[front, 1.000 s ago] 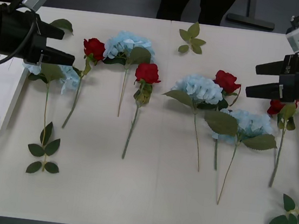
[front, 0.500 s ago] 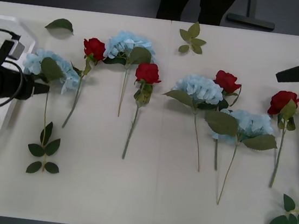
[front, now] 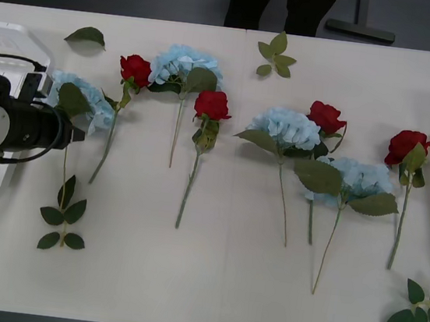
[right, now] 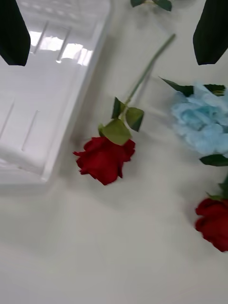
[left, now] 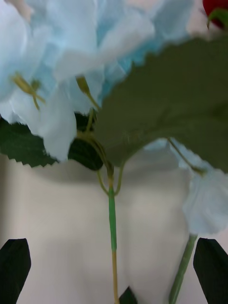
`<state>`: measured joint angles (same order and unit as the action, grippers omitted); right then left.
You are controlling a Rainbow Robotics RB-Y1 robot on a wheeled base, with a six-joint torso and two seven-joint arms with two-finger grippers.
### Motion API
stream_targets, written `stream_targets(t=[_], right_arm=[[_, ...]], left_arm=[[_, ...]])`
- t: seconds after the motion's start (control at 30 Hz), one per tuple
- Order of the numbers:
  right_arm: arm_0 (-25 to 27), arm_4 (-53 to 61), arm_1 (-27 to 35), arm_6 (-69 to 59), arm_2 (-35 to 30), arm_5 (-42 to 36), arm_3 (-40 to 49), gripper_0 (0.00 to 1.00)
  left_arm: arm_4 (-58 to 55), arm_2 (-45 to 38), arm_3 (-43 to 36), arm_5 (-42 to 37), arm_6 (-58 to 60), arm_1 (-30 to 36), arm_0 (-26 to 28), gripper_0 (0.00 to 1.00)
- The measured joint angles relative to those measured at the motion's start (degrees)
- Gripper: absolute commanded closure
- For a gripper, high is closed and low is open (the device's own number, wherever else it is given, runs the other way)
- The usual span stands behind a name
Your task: Place the red flowers into the right box and the blue flowers into the left box. If a person shows an open palm, hand one flower to the person first, then continue sorting.
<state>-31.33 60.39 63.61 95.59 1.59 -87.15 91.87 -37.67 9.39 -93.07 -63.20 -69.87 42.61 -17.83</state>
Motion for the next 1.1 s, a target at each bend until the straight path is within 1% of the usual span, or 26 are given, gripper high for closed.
stream_targets(t=[0.1,0.2,0.33,0.43,0.47,0.53,0.57,0.6,0.63,0.67,0.7,0.73,0.93,1.1], right_arm=[[1.2,-4.2,0.0,0.0,0.9,0.2,0.0,0.0],[1.4,-7.4,0.0,0.0,4.4,2.2,0.0,0.0],[1.4,-10.0,0.0,-0.7,10.3,3.9,-0.1,0.0],[1.4,-10.7,-1.2,-0.9,11.7,3.9,-1.1,0.0],[1.4,-11.1,-1.9,-0.9,11.5,3.9,-1.8,0.0],[1.4,-12.3,-3.5,-0.9,10.8,3.8,-3.1,0.0],[1.4,-13.3,-4.4,-0.9,10.4,3.8,-3.7,0.0],[1.4,-14.2,-5.1,-0.9,10.2,3.8,-4.1,0.0],[1.4,-15.0,-5.7,-0.9,10.1,3.8,-4.5,0.0],[1.4,-15.6,-6.2,-0.9,10.1,3.9,-4.9,0.0],[1.4,-16.0,-6.6,-0.9,10.2,3.9,-5.3,0.0],[1.4,-16.2,-6.9,-0.9,10.3,3.9,-5.7,0.0],[1.4,-17.4,-8.2,-0.9,11.9,5.4,-8.9,0.0],[1.4,-18.3,-8.7,-0.9,15.1,9.2,-11.4,0.0]], left_arm=[[3.6,0.0,2.9,0.0,1.2,-2.2,-2.4,0.0],[5.8,0.0,5.6,0.2,1.2,-3.9,-3.9,0.0],[7.8,0.0,8.8,2.3,1.0,-5.3,-4.3,0.0],[10.0,0.0,10.3,2.6,-0.2,-6.3,-4.3,0.0],[10.7,0.0,10.6,2.6,-0.8,-6.6,-4.3,0.08],[11.9,0.0,11.1,2.6,-1.0,-7.2,-4.3,0.32],[12.6,0.0,11.3,2.6,-1.0,-7.5,-4.3,0.51],[13.1,0.1,11.5,2.6,-1.0,-7.8,-4.3,0.63],[13.6,0.2,11.6,2.6,-1.0,-8.0,-4.3,0.67],[14.0,0.3,11.6,2.6,-1.0,-8.2,-4.3,0.74],[14.2,0.5,11.6,2.6,-1.0,-8.3,-4.3,0.91],[14.5,0.8,11.6,2.6,-1.0,-8.4,-4.3,1.0],[15.7,2.1,11.6,2.6,-1.0,-8.5,-4.3,1.0],[15.7,2.1,11.6,2.6,-1.0,-8.5,-4.3,1.0]])
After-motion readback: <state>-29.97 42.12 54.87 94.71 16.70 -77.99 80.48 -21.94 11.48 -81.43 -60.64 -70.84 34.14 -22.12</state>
